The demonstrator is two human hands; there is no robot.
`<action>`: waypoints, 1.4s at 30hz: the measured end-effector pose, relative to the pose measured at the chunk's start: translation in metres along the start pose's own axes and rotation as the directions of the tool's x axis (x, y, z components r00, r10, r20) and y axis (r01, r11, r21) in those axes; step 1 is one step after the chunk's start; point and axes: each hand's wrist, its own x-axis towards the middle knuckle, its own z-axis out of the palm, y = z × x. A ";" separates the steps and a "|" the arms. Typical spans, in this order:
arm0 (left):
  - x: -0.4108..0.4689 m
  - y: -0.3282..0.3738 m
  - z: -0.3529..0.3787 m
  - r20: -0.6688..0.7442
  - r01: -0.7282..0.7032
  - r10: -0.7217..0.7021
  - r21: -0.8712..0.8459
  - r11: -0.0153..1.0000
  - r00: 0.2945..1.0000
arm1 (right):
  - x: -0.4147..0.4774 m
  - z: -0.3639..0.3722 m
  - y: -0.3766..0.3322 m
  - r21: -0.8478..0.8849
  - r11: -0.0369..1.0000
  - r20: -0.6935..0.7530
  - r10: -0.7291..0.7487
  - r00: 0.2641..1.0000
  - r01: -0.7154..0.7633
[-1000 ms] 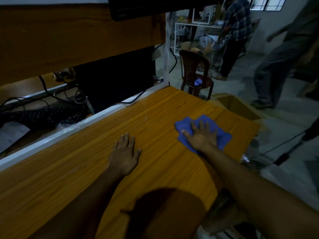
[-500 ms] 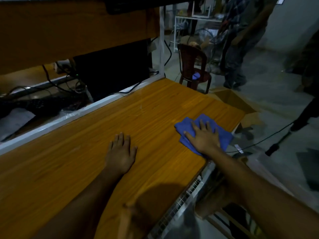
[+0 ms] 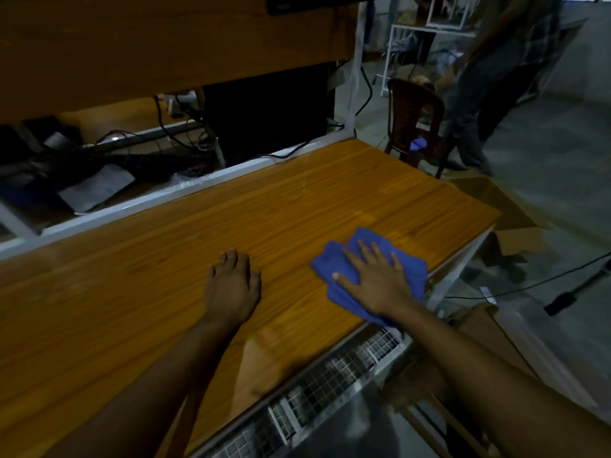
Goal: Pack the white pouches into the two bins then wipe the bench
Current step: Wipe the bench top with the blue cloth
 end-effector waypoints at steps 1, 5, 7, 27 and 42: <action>-0.001 -0.001 0.000 -0.002 0.008 -0.008 -0.004 1.000 1.000 | 0.009 0.001 -0.005 -0.002 0.997 0.014 0.083 0.996 -0.083; 0.001 -0.001 0.002 -0.025 0.046 -0.047 -0.035 0.998 0.999 | 0.010 0.016 -0.057 0.009 1.000 0.045 0.016 0.999 -0.016; 0.004 -0.004 0.003 -0.019 0.042 -0.042 -0.027 0.999 0.999 | -0.009 0.022 -0.077 0.026 0.978 0.073 -0.208 0.975 0.206; 0.159 -0.108 -0.016 0.088 -0.041 0.036 0.050 0.998 0.995 | 0.141 0.013 -0.091 0.011 0.994 0.004 -0.104 0.995 0.104; 0.199 -0.137 -0.015 -0.087 0.158 -0.152 0.068 0.985 0.985 | 0.303 0.007 -0.123 0.017 1.000 -0.022 -0.019 1.000 0.019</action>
